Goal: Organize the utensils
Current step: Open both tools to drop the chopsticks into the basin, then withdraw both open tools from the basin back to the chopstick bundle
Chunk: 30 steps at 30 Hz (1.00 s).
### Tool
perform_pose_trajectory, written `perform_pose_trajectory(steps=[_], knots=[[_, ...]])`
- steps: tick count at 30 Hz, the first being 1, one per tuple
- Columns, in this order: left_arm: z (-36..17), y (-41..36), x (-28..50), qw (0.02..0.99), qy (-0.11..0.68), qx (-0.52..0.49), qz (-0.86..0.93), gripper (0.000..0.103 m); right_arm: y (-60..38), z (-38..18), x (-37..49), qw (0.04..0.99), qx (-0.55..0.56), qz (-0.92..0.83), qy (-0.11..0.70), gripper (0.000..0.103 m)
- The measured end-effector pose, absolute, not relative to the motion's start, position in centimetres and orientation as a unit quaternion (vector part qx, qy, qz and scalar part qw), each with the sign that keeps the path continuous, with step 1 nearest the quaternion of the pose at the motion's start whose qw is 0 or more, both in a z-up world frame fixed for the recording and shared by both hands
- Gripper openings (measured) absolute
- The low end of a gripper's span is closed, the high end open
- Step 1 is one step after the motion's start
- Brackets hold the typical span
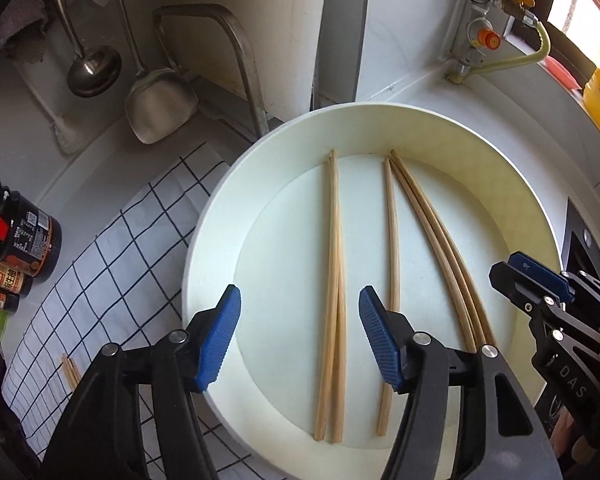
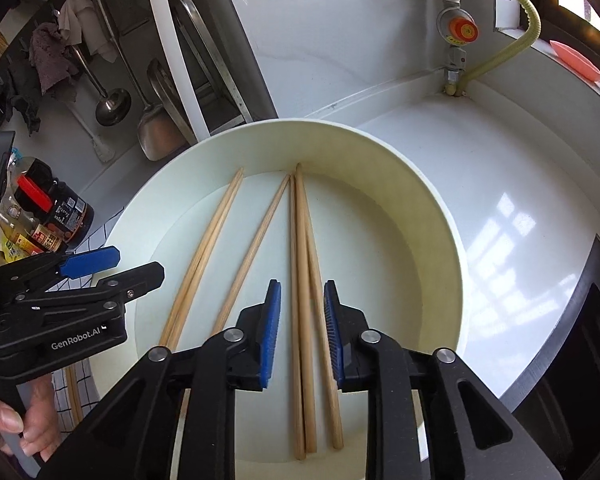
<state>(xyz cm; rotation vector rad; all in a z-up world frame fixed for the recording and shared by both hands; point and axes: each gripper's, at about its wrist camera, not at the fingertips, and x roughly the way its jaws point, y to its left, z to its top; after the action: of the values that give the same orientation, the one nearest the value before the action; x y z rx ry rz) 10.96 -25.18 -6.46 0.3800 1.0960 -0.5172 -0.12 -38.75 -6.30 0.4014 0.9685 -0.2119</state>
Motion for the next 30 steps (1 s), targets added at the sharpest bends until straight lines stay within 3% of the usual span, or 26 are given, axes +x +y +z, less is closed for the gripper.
perform_pose_trajectory(steps=[1,6,30], knots=[[-6.1,-24.9,10.8,0.807,0.510,0.177,-0.239,0.071,-38.7,-6.0,-0.4,0.864,0.190,-0.102,0.456,0.039],[-4.6,-23.4,9.9,0.817,0.496,0.181,-0.232,0.078,-38.3,-5.0,-2.0,0.872,0.199,-0.104,0.436,0.039],[-1.3,-12.1,4.9,0.842,0.490,0.117,-0.196,0.079,-30.4,-1.1,-5.9,0.885,0.169,-0.069,0.427,0.049]])
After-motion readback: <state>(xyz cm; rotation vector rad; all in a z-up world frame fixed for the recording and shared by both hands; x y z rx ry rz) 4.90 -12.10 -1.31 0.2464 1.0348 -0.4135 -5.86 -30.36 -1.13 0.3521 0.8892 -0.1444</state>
